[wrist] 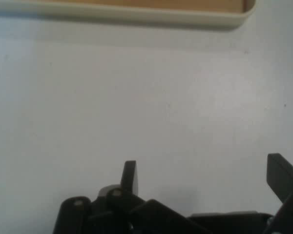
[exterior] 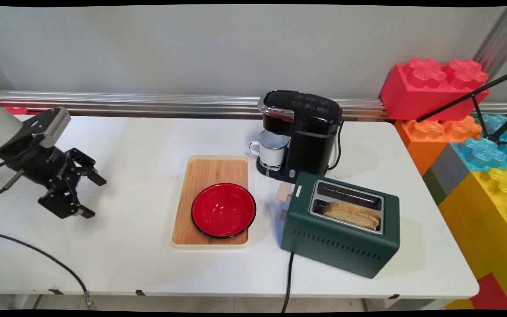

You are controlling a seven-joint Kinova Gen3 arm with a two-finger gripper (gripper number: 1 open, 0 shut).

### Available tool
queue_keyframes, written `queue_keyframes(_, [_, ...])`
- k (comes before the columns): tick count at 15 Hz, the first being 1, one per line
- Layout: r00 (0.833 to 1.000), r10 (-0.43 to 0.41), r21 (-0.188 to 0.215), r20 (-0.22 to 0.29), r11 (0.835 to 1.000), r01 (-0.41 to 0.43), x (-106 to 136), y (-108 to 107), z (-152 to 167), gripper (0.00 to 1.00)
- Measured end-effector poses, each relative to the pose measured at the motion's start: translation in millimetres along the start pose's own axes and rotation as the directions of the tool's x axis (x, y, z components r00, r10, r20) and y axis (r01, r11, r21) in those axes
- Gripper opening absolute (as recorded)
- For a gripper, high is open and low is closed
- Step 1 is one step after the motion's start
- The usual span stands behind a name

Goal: Press the toaster switch

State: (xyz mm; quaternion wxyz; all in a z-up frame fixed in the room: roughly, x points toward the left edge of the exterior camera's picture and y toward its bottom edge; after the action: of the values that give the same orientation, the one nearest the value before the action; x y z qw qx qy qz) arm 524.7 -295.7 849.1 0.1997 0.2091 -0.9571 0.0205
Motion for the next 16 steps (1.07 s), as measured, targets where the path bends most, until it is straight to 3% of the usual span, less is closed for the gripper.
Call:
queue_keyframes(7, [0.994,-0.014,0.004,-0.107,1.000,0.014,18.2,-2.1,5.0,1.00])
queue_keyframes(11, [0.977,-0.036,0.003,-0.210,0.999,0.037,40.4,-5.6,8.3,1.00])
queue_keyframes(16, [0.959,-0.033,-0.015,-0.281,0.999,0.030,59.7,-5.7,11.9,1.00])
